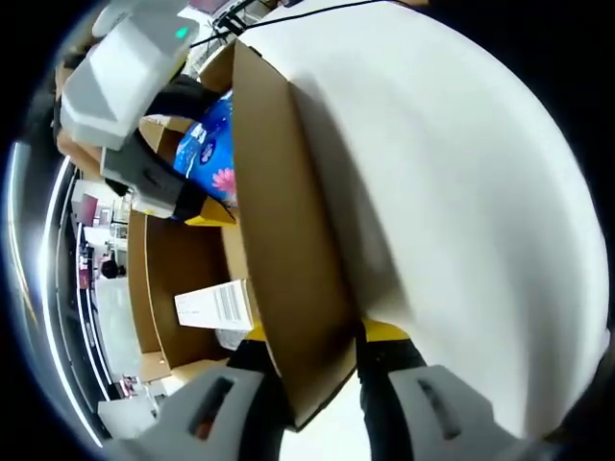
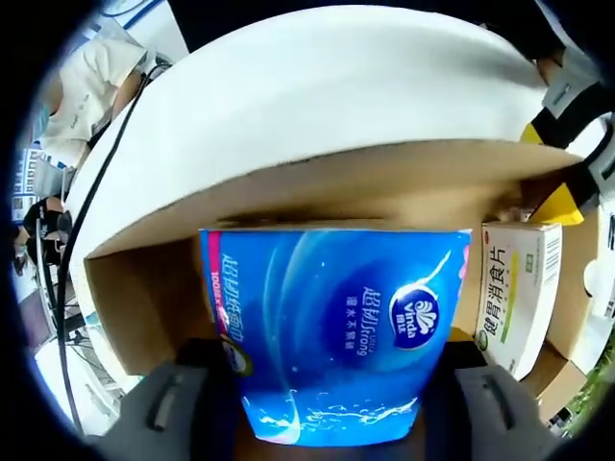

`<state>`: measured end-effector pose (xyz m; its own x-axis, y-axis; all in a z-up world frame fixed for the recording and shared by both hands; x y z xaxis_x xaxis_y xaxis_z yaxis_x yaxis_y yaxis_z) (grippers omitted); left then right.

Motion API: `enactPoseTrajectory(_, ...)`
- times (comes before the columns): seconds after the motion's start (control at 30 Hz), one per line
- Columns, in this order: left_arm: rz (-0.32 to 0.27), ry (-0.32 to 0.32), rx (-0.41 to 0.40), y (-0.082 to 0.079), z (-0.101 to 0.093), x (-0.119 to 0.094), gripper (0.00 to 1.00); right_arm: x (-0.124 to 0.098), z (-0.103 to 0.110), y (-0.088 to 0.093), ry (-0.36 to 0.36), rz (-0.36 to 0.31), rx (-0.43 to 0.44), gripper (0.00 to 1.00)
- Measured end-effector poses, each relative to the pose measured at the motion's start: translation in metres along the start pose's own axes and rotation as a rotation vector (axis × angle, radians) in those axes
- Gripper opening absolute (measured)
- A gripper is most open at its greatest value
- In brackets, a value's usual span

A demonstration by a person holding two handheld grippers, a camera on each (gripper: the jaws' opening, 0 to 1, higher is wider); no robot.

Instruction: Operate the shoe box by opening the lid, removing the specified soft item, and placing it in the target area until the item is outside and the box remains undamaged.

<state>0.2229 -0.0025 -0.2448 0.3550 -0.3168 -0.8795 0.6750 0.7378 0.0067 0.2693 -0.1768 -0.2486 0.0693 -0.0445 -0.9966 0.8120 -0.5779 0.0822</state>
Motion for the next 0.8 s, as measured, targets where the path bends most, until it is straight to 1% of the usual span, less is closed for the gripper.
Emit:
enactPoseTrajectory(0.63, 0.005, 0.001, -0.010, 0.002, 0.000, 0.000, 0.25, -0.037, 0.011, 0.014, 0.061, 0.052, 0.032, 0.76)
enactPoseTrajectory(0.8, 0.011, 0.001, -0.016, 0.003, -0.001, -0.001, 0.25, -0.043, 0.011, 0.013, 0.067, 0.072, 0.031, 0.75)
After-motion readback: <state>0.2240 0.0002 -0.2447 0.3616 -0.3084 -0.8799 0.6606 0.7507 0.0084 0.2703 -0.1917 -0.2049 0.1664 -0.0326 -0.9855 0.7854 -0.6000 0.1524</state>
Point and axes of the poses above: the point that each gripper's makers call its tool centre point, and the gripper's own axes: x roughly forward along the fingers, z roughly to its left, y roughly out of its underside, the point moved 9 cm from there along -x, roughly backward along the fingers, and after that the axes turned 14 degrees about x, right-handed, at the moved point
